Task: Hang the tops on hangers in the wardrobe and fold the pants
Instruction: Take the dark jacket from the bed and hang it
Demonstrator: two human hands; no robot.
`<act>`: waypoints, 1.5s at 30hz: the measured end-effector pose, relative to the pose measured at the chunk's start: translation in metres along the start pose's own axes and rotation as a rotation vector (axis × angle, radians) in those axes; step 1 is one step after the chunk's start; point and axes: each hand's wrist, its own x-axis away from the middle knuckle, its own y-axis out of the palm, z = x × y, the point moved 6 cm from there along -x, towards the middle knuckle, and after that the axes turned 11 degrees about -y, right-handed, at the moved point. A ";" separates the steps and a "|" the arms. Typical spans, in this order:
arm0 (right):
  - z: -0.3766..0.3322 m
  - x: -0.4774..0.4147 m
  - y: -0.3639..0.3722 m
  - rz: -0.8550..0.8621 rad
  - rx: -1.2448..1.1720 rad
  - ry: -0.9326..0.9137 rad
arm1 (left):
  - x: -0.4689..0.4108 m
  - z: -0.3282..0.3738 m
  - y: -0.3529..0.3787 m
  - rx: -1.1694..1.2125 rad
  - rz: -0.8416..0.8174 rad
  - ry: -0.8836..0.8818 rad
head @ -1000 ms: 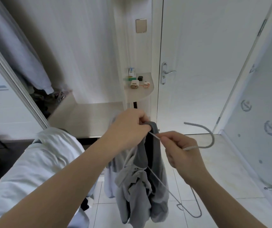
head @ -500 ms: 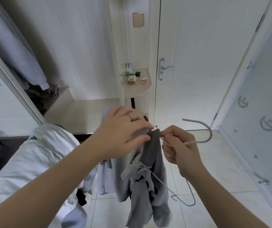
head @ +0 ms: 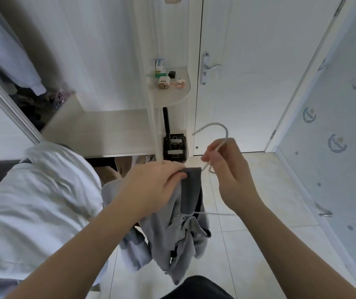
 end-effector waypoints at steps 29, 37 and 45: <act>0.094 0.120 0.093 -0.713 0.156 0.194 | 0.064 -0.060 -0.004 0.568 0.307 -0.467; 0.141 0.096 0.029 -0.816 0.846 -0.065 | 0.077 -0.084 -0.017 0.497 0.256 -0.420; 0.125 0.035 -0.022 -0.580 0.779 -0.141 | 0.073 -0.097 -0.032 0.401 0.183 -0.378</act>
